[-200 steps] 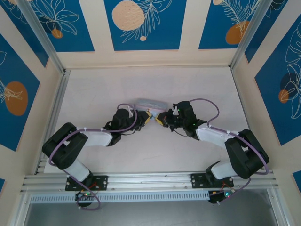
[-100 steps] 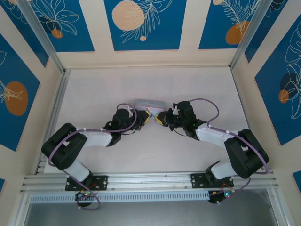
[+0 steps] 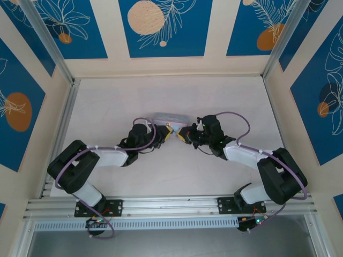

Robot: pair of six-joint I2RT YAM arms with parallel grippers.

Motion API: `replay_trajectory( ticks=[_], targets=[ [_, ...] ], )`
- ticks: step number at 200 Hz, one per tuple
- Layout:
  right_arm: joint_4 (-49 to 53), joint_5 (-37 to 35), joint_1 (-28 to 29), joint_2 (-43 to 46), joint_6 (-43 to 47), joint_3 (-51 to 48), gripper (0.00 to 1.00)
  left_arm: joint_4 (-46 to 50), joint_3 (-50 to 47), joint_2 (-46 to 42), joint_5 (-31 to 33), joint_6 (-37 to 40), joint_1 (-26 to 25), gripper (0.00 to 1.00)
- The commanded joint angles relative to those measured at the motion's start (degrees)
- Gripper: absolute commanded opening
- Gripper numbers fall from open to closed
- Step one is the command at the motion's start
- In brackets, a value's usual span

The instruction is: Unlock a padlock with a key

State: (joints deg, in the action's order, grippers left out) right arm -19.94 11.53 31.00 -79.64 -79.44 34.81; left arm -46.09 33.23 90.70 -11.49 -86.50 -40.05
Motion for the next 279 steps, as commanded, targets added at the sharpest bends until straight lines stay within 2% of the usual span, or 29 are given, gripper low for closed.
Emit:
replay_trajectory(
  ticks=[1, 169, 220, 279],
  targets=[
    [-3.25, 0.51, 1.08, 0.29, -0.03, 0.35, 0.0, -1.9, 0.44, 0.0, -1.43, 0.78, -1.48, 0.0],
    [-5.86, 1.39, 1.22, -1.57, -0.33, -1.56, 0.0, -3.15, 0.92, -0.51, -1.55, -0.68, -1.74, 0.0],
    [1.65, 1.62, -0.18, 1.29, 3.62, -1.47, 0.0, -2.59, -0.22, -0.48, -1.08, -0.02, -1.57, 0.0],
    [3.11, 4.76, -3.48, 7.07, 6.37, -6.09, 0.0, -0.23, -1.56, -2.46, -1.52, -0.29, -1.47, 0.0]
  ],
)
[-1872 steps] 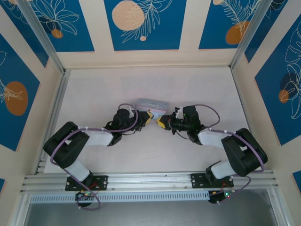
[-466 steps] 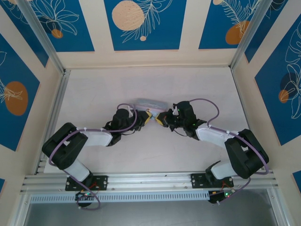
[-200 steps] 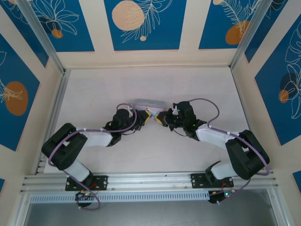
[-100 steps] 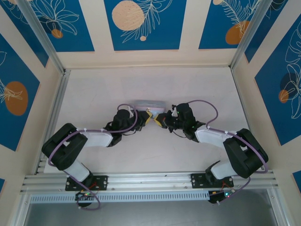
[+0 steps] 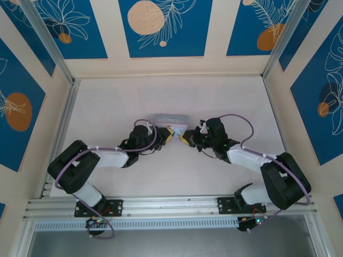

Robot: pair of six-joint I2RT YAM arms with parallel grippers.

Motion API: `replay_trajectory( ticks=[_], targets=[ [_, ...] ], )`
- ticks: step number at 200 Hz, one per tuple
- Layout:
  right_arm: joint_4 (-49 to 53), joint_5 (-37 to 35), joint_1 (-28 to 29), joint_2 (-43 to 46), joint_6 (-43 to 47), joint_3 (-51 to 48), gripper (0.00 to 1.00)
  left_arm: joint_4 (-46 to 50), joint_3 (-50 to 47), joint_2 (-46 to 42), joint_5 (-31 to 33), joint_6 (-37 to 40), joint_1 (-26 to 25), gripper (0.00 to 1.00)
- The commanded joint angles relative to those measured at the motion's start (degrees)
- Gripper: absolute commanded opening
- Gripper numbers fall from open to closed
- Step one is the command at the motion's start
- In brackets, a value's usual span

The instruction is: Unlock a padlock with a key

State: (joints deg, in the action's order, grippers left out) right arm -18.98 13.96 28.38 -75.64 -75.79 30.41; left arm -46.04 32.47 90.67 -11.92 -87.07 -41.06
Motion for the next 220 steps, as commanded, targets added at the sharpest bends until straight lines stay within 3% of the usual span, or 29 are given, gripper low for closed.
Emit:
replay_trajectory(
  ticks=[1, 53, 115, 220],
  targets=[
    [2.17, 2.36, -0.91, 3.18, 2.74, -1.73, 0.0, -0.19, -0.81, -2.52, -1.04, 0.3, -0.45, 0.0],
    [6.07, 2.66, -1.49, 8.9, 4.64, -2.64, 0.0, 3.54, -2.2, -7.41, -0.04, -0.3, -0.27, 0.0],
    [1.25, 2.63, 1.43, 6.11, 1.84, -1.15, 0.0, 6.91, -3.48, -13.02, 0.93, 1.03, -0.28, 0.0],
    [0.0, -1.48, 6.53, 4.86, 0.8, 0.54, 0.0, 4.4, -5.77, -12.17, 0.94, 0.43, -0.82, 0.0]
  ],
)
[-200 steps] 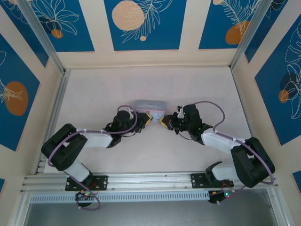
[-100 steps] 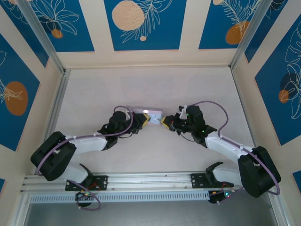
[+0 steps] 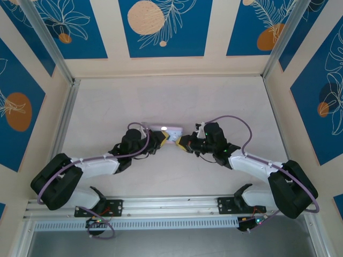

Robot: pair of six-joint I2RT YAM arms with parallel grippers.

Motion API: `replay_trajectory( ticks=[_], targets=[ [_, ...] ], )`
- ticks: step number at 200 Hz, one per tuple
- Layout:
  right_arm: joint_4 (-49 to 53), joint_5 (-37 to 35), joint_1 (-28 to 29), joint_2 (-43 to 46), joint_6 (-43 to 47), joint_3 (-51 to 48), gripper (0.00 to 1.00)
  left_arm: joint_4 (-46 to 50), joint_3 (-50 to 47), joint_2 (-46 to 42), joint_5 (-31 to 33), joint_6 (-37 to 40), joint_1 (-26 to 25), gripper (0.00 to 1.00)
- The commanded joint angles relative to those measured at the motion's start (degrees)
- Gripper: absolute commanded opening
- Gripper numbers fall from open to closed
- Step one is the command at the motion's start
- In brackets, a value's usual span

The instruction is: Unlock a padlock with a key

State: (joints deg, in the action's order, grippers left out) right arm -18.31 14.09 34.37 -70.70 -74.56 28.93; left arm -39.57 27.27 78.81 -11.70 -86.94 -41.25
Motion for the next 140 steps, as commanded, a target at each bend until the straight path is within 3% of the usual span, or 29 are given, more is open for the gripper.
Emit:
replay_trajectory(
  ticks=[1, 140],
  targets=[
    [-0.68, -1.61, 0.53, -0.11, -0.46, 2.02, 0.0, -2.08, -0.6, -0.26, 0.72, 0.29, -0.65, 0.0],
    [-2.26, -1.95, 1.86, -3.67, -1.3, 4.41, 0.0, -2.46, -0.24, 0.3, 0.54, 0.28, -0.93, 0.0]
  ],
)
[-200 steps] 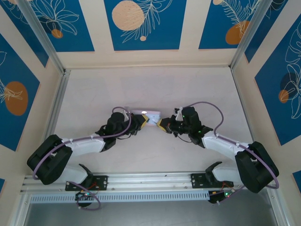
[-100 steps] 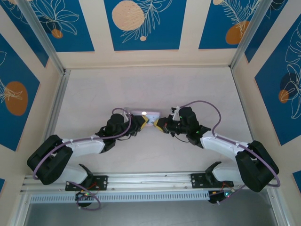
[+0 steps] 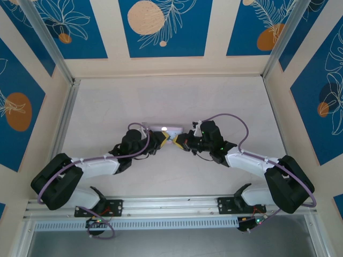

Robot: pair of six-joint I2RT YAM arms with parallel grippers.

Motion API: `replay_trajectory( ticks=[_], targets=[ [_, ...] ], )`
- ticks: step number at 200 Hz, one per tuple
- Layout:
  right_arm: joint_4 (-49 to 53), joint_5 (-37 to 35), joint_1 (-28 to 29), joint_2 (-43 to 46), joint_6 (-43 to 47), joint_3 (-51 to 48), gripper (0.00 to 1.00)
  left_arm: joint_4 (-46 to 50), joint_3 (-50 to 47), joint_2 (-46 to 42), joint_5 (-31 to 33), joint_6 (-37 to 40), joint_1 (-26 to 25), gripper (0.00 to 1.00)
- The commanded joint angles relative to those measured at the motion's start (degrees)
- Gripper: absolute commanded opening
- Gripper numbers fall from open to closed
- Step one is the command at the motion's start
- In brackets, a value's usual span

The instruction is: Unlock a padlock with a key

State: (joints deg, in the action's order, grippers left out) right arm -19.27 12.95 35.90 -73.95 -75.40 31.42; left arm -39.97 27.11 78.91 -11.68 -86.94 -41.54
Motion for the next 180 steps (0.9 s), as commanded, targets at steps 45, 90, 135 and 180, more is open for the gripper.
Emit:
replay_trajectory(
  ticks=[45, 90, 135, 180],
  targets=[
    [-1.1, -0.89, 0.16, -0.57, -0.27, 2.72, 0.0, -2.18, -0.02, 0.49, 0.34, 0.3, -0.64, 0.0],
    [-0.42, -0.84, -0.3, -0.27, 0.05, 3.22, 0.0, -2.0, 0.04, 0.46, 0.24, 0.44, -0.62, 0.0],
    [-0.59, -0.73, -0.26, -0.42, 0.13, 3.78, 0.0, -1.65, 0.54, 0.65, 0.08, 0.73, -0.73, 0.0],
    [-4.29, -0.82, -0.39, -1.5, 0.43, 2.39, 0.0, -3.21, 0.92, 1.08, -0.08, -0.26, -1.1, 0.0]
  ],
)
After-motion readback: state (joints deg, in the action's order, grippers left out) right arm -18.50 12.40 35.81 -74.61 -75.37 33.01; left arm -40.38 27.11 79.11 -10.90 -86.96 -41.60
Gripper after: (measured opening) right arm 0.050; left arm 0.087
